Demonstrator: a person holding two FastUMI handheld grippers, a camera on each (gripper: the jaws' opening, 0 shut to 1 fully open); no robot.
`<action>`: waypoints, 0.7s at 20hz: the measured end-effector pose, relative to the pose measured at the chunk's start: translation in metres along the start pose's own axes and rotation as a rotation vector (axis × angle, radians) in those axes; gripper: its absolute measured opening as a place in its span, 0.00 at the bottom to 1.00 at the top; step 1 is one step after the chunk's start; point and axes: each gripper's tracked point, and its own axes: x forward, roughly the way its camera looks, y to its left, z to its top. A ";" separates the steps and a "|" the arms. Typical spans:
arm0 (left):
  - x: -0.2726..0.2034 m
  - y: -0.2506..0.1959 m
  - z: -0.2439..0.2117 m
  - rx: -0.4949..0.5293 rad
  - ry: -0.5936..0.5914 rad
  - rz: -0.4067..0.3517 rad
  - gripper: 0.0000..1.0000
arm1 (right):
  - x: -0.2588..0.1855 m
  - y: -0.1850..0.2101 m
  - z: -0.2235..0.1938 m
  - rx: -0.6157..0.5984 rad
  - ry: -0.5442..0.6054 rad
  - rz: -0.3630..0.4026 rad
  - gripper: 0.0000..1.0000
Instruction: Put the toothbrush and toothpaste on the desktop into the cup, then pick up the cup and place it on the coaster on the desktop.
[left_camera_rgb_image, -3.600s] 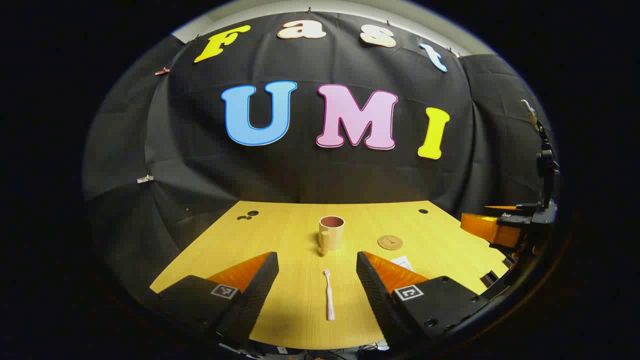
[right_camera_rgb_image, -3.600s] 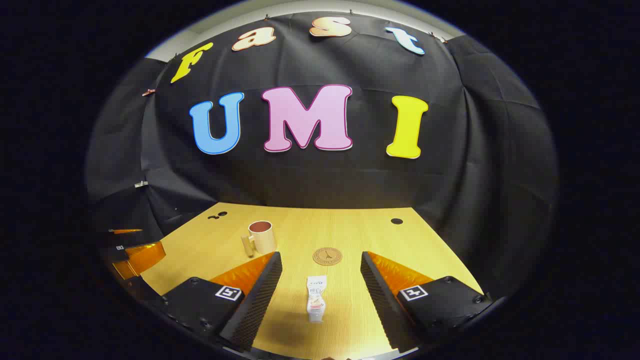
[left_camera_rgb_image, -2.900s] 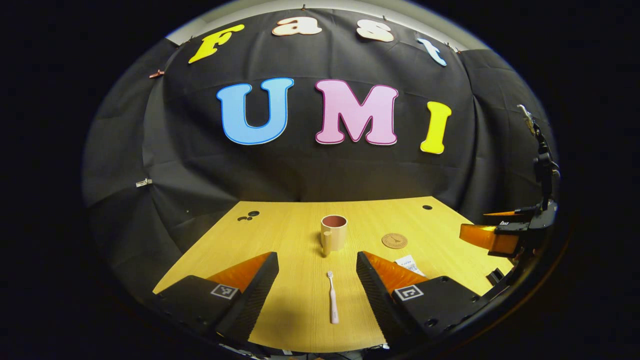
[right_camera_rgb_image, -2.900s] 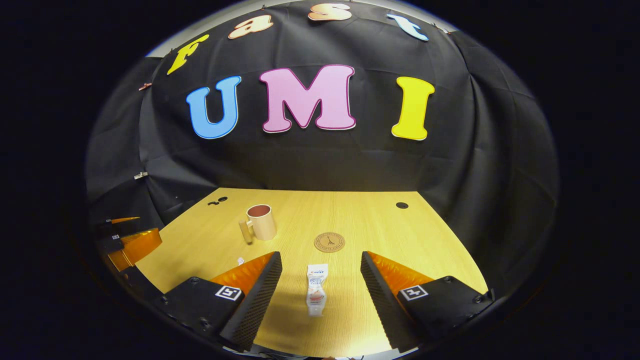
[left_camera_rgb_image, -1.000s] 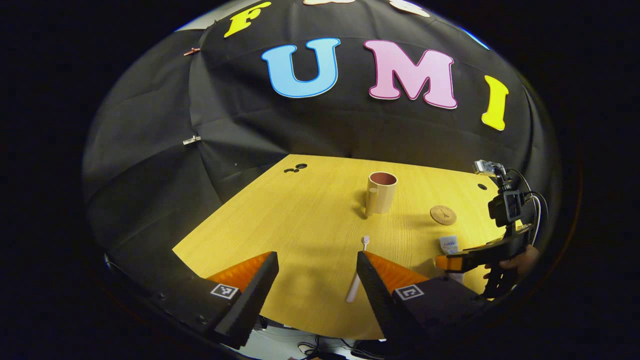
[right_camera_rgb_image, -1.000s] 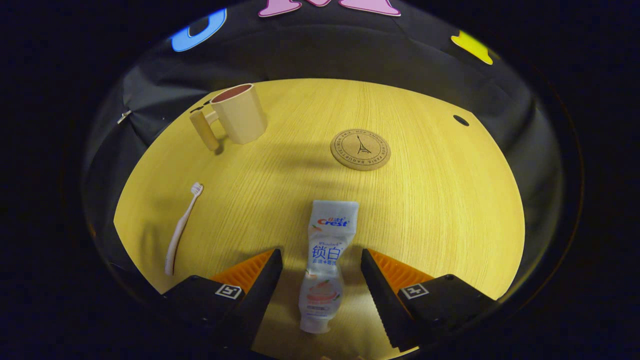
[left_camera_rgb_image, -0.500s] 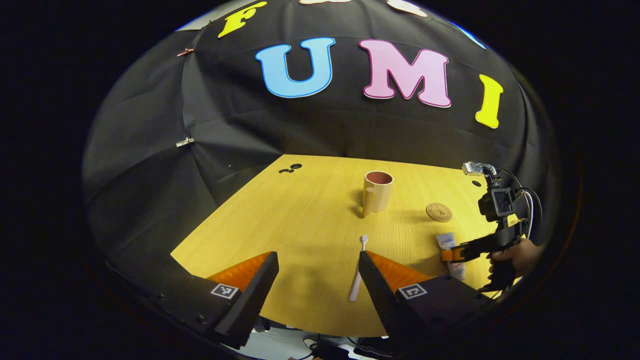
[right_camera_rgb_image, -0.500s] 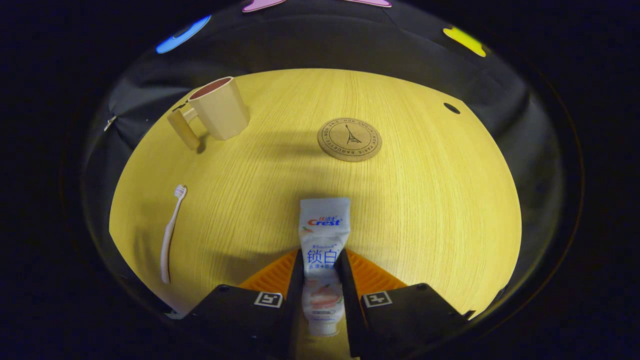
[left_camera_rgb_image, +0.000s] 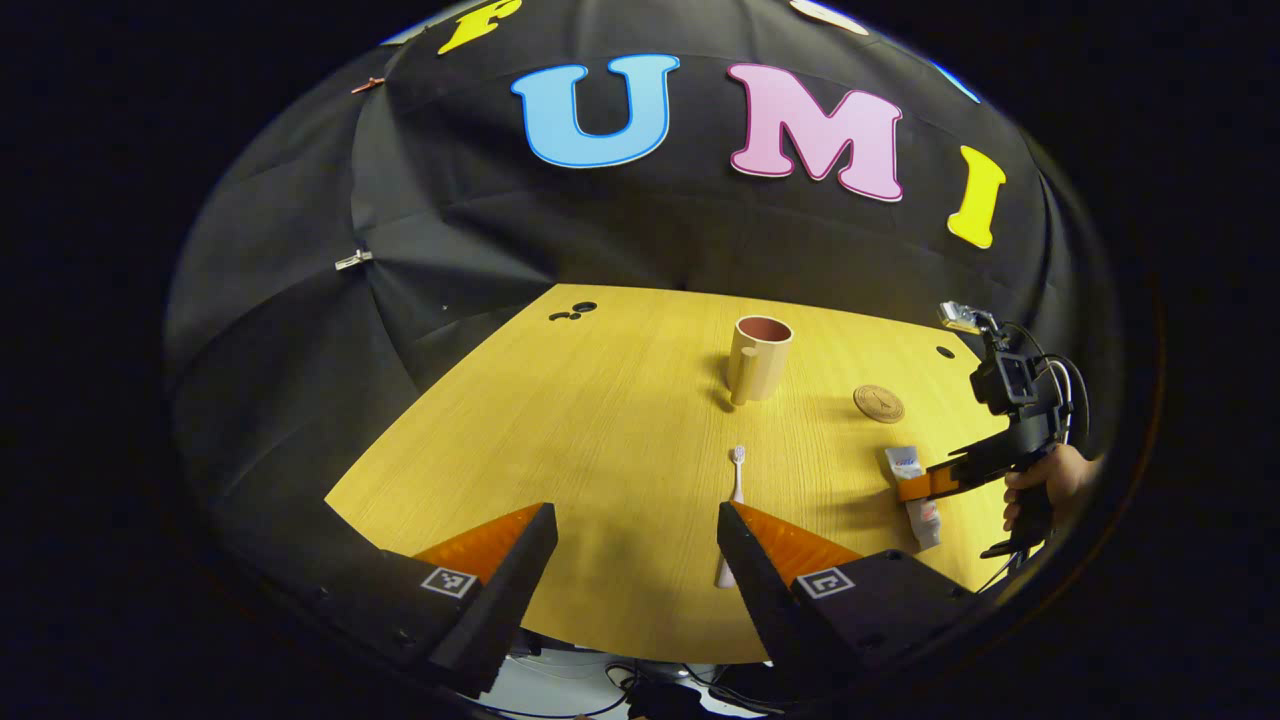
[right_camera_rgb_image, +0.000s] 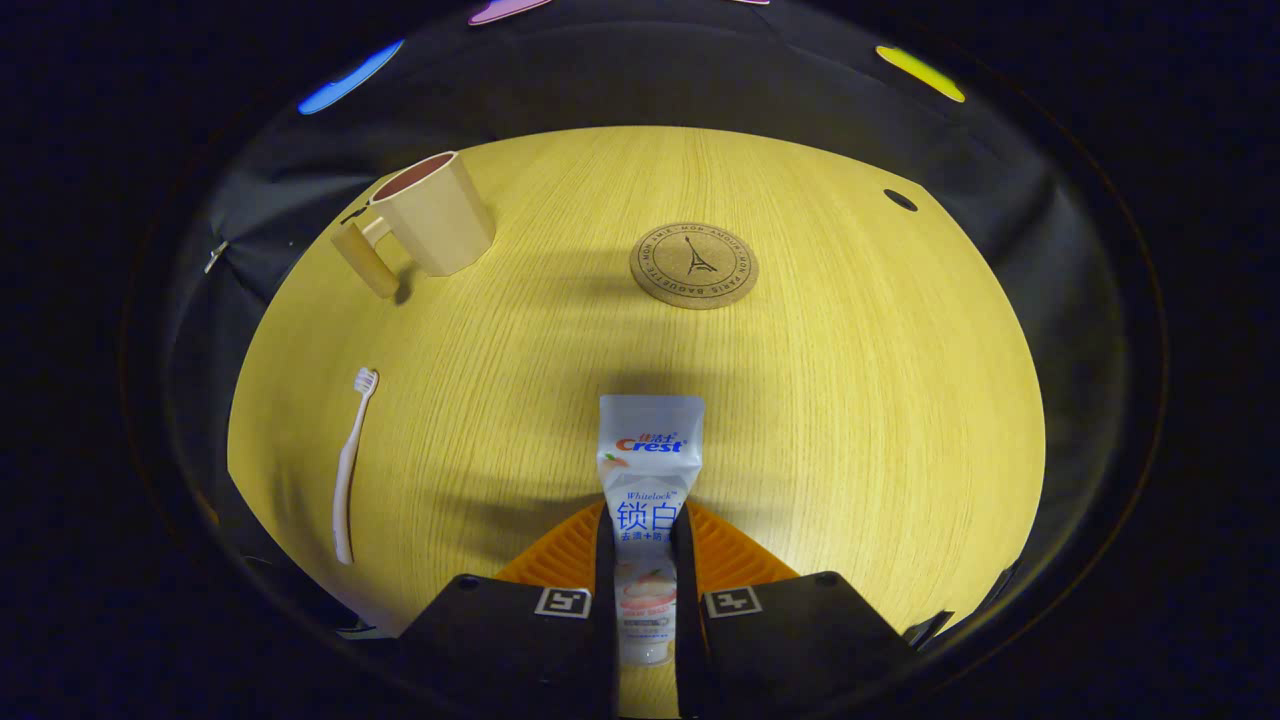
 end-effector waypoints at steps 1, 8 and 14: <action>0.004 -0.003 0.000 0.012 0.008 -0.017 1.00 | -0.004 -0.002 0.001 0.004 -0.011 -0.003 0.27; 0.051 -0.045 -0.018 0.105 0.163 -0.167 1.00 | -0.039 -0.011 0.000 0.063 -0.047 0.033 0.26; 0.106 -0.084 -0.043 0.172 0.291 -0.242 1.00 | -0.065 -0.009 -0.005 0.100 -0.090 0.073 0.26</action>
